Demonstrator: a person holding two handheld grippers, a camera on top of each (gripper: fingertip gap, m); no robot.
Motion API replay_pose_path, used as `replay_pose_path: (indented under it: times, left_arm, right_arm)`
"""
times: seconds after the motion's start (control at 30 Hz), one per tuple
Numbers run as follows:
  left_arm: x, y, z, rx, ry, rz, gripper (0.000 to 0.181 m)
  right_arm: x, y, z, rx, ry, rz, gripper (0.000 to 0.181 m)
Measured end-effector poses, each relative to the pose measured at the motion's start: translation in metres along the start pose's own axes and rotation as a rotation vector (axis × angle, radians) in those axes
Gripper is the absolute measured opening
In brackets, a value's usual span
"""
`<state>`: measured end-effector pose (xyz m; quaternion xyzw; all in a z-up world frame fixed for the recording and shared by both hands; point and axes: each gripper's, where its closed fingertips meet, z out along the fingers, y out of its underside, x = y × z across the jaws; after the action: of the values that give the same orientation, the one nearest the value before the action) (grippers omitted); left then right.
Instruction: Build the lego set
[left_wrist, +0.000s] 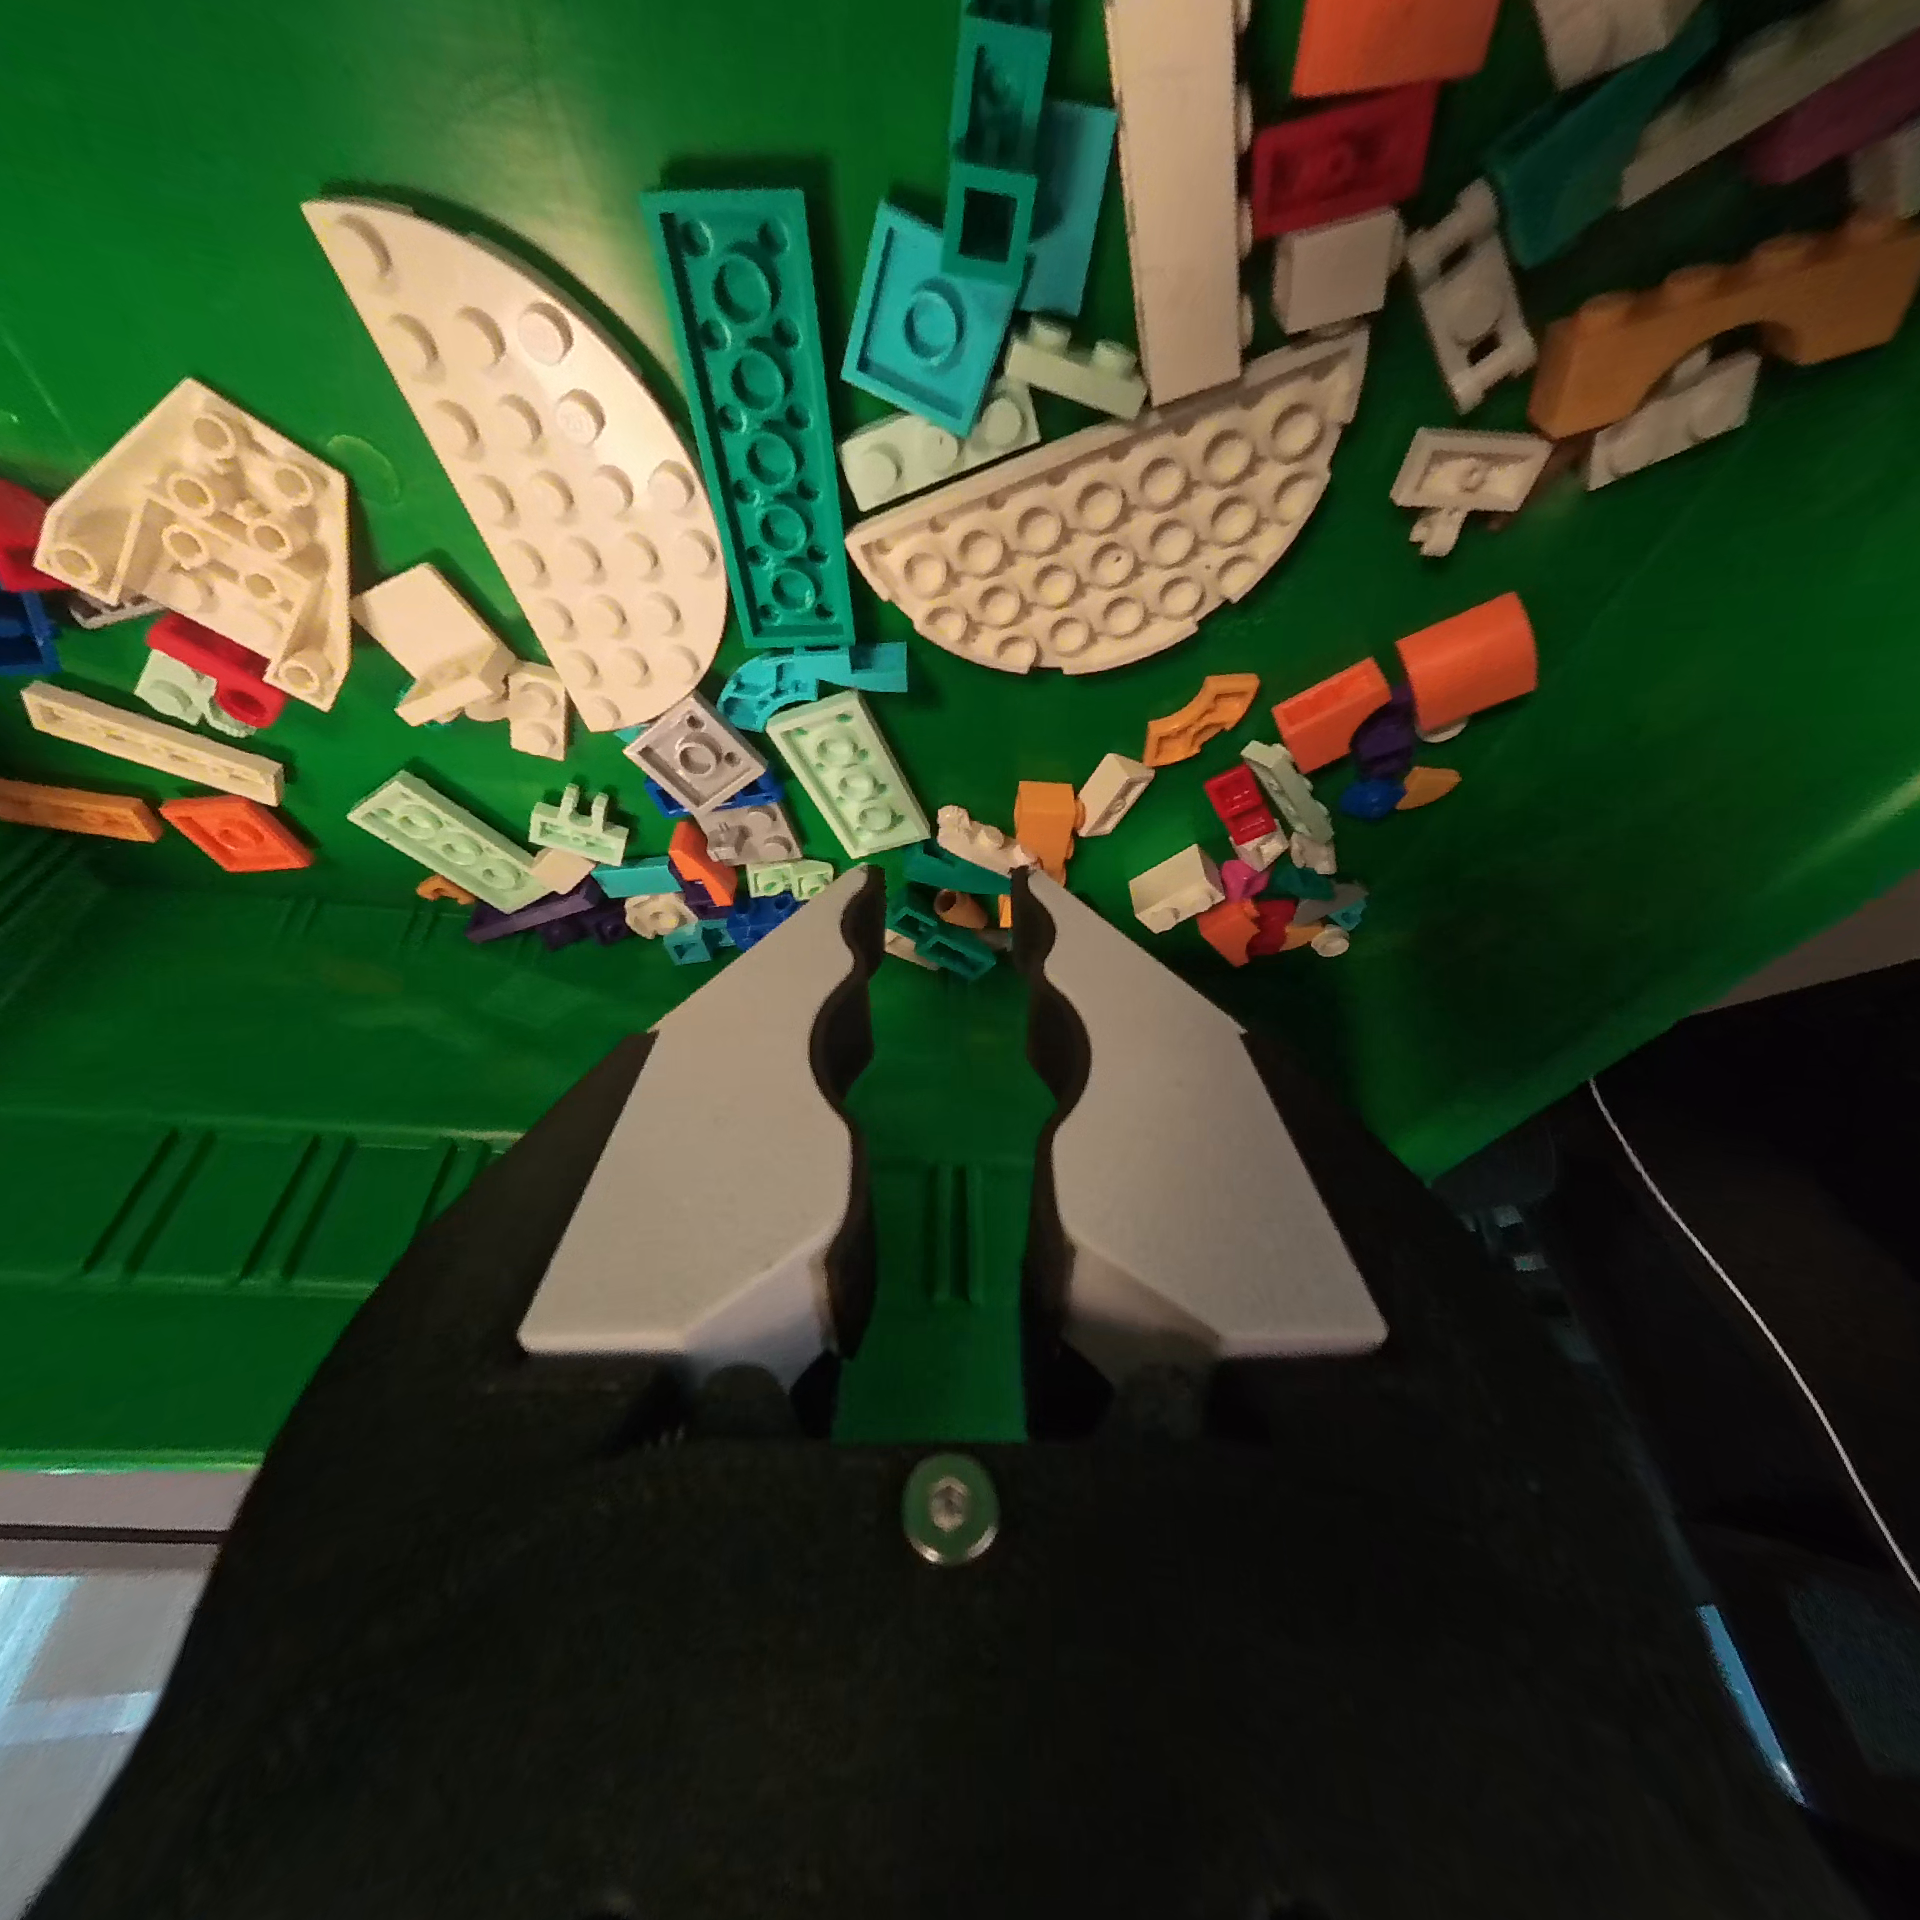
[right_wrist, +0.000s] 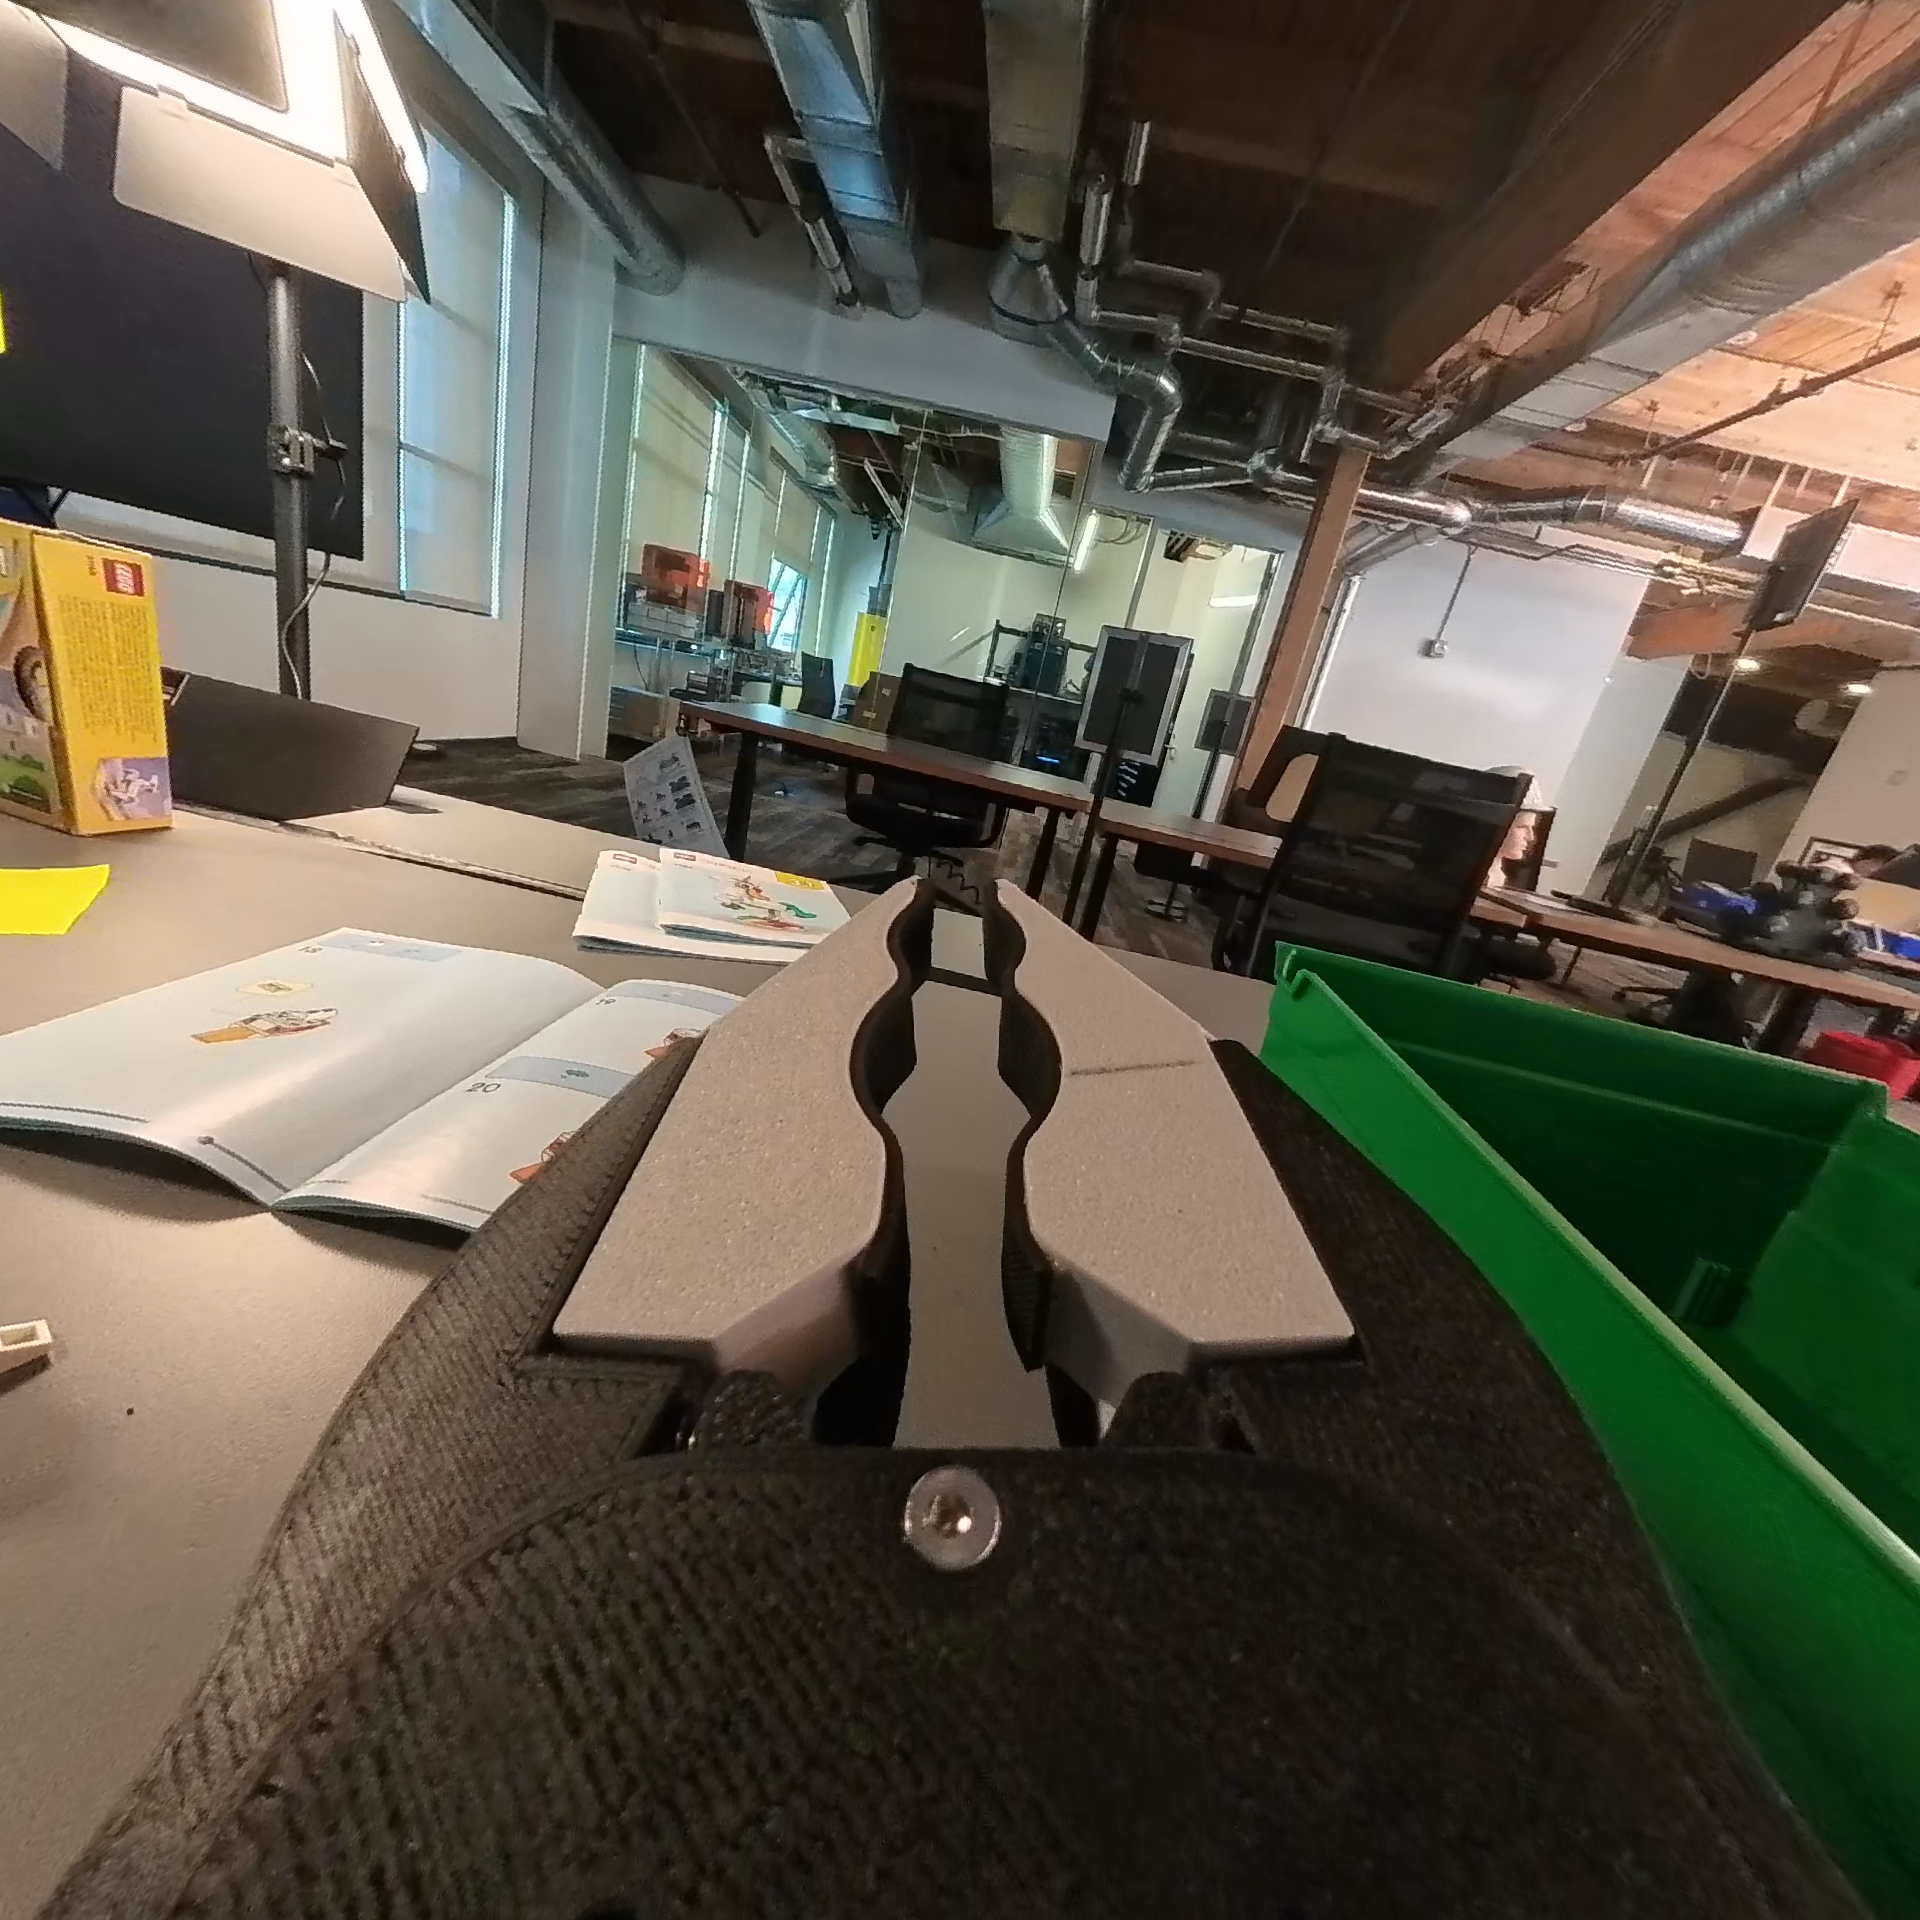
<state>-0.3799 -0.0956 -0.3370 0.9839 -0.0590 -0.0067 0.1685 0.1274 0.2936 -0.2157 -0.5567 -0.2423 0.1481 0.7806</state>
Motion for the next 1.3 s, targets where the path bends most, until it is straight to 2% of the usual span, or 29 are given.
replay_pose_path:
  times: [0.23, 0.33, 0.4, 0.67, 0.7, 0.8, 1.03, 1.13, 1.2, 1.3]
  left_arm:
    - [0.002, -0.002, 0.0, 0.005, 0.051, -0.026, 0.022]
    - [0.006, -0.004, 0.002, 0.003, 0.121, -0.051, 0.023]
    - [0.003, 0.001, 0.007, -0.038, 0.123, -0.063, 0.011]
    - [0.007, 0.007, 0.008, -0.079, 0.148, -0.05, 0.01]
    - [0.008, 0.008, 0.009, -0.084, 0.139, -0.045, 0.011]
    - [0.005, 0.011, 0.008, -0.103, 0.1, -0.039, 0.031]
    - [-0.008, -0.011, 0.003, 0.037, 0.026, -0.076, 0.024]
    - [-0.005, -0.023, -0.006, 0.132, 0.056, -0.094, 0.02]
    - [-0.001, -0.016, -0.01, 0.115, 0.079, -0.104, 0.019]
    - [0.004, 0.007, -0.008, 0.006, 0.086, -0.118, 0.018]
  right_arm:
    - [-0.001, 0.0, 0.0, 0.001, -0.008, 0.007, 0.007]
    - [-0.002, 0.0, 0.0, 0.001, -0.012, 0.007, 0.007]
    - [-0.002, 0.0, 0.0, 0.002, -0.013, 0.008, 0.007]
    - [-0.003, -0.001, 0.0, 0.003, -0.021, 0.015, 0.007]
    - [-0.004, -0.001, 0.0, 0.002, -0.022, 0.015, 0.007]
    - [-0.005, -0.001, 0.0, 0.002, -0.026, 0.015, 0.007]
    - [-0.006, 0.0, 0.001, 0.0, -0.031, 0.012, 0.007]
    - [-0.006, 0.0, 0.001, 0.001, -0.03, 0.013, 0.007]
    - [-0.006, 0.0, 0.001, 0.001, -0.031, 0.013, 0.007]
    - [-0.006, 0.0, 0.001, 0.0, -0.032, 0.012, 0.007]
